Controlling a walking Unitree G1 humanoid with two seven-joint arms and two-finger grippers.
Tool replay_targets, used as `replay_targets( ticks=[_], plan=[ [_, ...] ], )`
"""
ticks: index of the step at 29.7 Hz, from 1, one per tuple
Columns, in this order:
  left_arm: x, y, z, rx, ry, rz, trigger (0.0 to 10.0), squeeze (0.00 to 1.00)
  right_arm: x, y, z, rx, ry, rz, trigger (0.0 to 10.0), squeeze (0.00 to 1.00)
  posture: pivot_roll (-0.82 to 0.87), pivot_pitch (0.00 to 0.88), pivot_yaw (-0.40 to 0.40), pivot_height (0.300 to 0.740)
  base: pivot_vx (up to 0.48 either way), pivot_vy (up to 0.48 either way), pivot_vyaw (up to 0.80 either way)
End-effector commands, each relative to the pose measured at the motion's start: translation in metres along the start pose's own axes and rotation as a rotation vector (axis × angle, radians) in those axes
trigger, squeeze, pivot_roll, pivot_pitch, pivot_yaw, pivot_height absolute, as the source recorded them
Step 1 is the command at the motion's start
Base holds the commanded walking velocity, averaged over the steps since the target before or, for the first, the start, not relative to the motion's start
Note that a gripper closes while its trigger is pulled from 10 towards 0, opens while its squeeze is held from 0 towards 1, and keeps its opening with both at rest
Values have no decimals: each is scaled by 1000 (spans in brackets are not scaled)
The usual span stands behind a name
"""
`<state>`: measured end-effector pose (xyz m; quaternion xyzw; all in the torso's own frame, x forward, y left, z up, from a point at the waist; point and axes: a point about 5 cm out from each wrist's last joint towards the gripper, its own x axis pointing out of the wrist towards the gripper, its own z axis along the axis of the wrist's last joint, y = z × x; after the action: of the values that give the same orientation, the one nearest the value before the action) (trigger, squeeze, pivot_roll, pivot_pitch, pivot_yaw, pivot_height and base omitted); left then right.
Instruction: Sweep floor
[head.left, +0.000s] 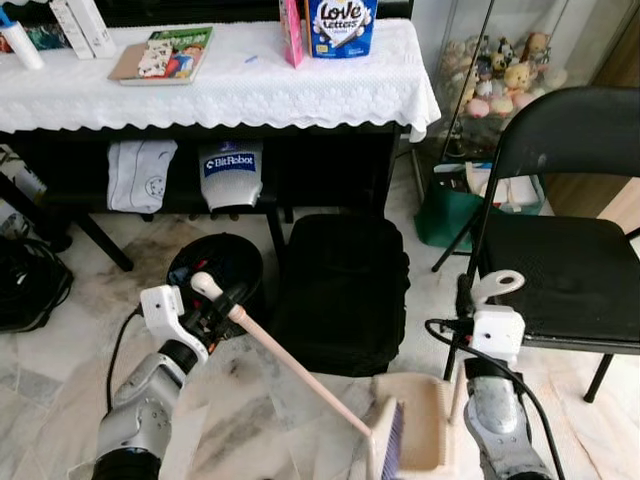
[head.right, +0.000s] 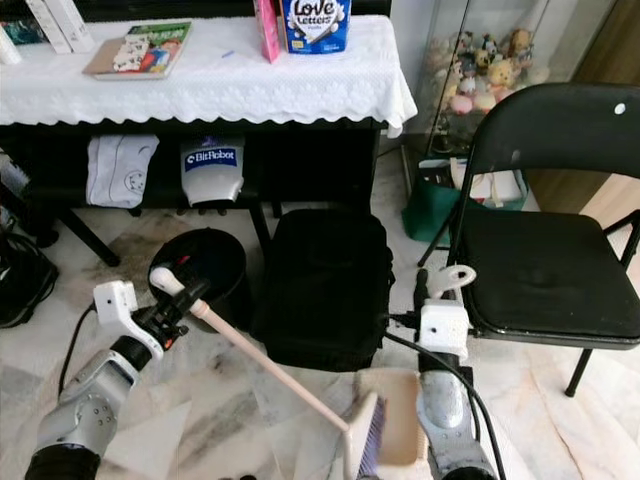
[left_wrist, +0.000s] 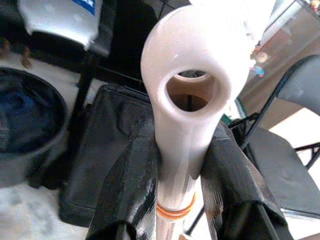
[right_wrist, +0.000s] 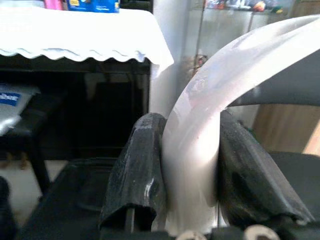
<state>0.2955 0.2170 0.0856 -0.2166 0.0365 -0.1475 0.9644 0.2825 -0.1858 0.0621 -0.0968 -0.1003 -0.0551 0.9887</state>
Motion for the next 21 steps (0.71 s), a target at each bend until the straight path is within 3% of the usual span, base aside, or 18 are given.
replay_targets(
  ticks=[1,14,16,21],
  plan=[
    [-4,5,10,17,-18,1,10000,0,7,6,11,34,-49,22,10000,0,-16,117,85,740,0,0,0],
    [-3,12,46,204,-83,72,10000,0,15,12,20,150,-71,51,10000,0,-6,98,92,740,0,0,0],
    [-3,20,59,287,-137,183,10000,0,17,10,22,180,-71,44,10000,0,-5,95,93,740,0,0,0],
    [-6,27,80,438,-210,340,10000,0,19,10,24,195,-76,53,10000,0,-8,92,94,740,0,0,0]
  ],
)
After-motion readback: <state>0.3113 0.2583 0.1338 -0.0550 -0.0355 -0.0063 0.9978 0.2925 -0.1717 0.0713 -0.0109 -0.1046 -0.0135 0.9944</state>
